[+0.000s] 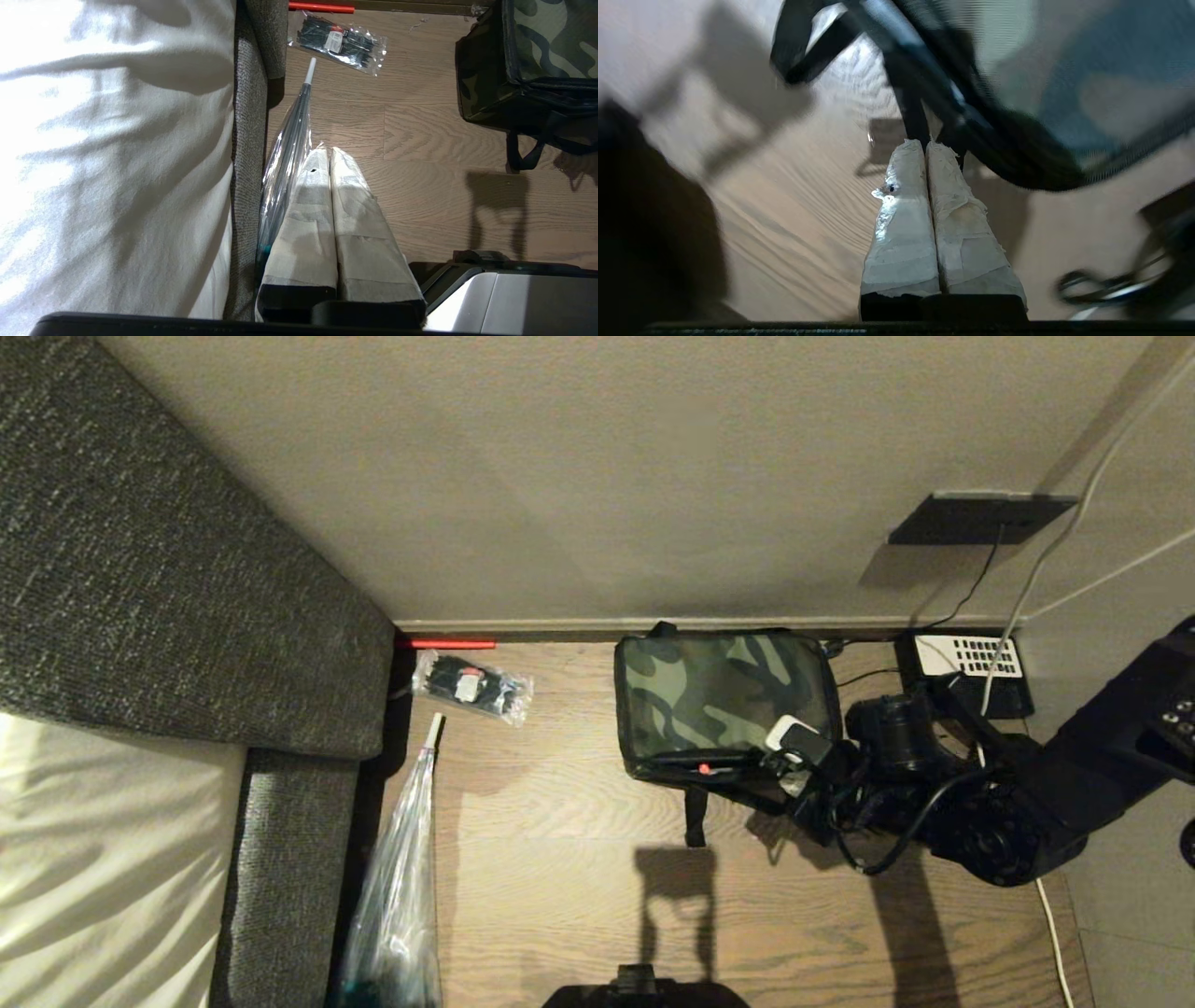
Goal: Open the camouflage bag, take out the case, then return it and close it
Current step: Open the top of the storage box
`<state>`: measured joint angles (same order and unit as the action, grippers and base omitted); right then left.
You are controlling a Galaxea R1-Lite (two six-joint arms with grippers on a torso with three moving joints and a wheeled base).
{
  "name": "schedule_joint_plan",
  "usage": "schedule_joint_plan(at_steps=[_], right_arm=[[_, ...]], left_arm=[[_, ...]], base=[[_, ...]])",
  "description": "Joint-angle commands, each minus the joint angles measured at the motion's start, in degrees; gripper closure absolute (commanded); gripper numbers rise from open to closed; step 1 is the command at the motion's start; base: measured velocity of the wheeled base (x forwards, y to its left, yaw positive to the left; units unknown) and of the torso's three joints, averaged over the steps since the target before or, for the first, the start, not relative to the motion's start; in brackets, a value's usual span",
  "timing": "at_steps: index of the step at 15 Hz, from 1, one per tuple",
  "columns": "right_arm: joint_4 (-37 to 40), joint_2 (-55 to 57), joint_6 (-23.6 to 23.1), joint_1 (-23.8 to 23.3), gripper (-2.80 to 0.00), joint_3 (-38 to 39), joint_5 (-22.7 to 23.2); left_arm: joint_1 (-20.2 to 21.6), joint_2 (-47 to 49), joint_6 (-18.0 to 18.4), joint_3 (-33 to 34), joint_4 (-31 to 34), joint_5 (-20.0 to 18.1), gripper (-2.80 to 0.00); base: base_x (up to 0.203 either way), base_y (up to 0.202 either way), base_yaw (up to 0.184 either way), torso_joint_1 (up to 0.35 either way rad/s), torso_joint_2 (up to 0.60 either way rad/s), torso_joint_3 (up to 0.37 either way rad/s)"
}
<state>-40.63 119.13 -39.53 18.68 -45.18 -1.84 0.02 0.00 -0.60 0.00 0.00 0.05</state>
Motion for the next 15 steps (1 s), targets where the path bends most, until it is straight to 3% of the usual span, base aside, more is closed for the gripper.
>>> schedule_joint_plan(at_steps=[1, 15], right_arm=[[0.82, 0.80, -8.99, 0.30, 0.00, 0.06, -0.07], [0.09, 9.69, -9.78, 2.90, 0.00, -6.16, -0.04]], left_arm=[[-0.02, 0.00, -0.09, 0.00, 0.00, 0.04, 0.00], [-0.02, 0.00, -0.02, 0.00, 0.00, 0.04, 0.00]], base=[[0.000, 0.000, 0.000, 0.000, 0.00, 0.000], [0.000, 0.000, 0.000, 0.000, 0.00, 0.000]])
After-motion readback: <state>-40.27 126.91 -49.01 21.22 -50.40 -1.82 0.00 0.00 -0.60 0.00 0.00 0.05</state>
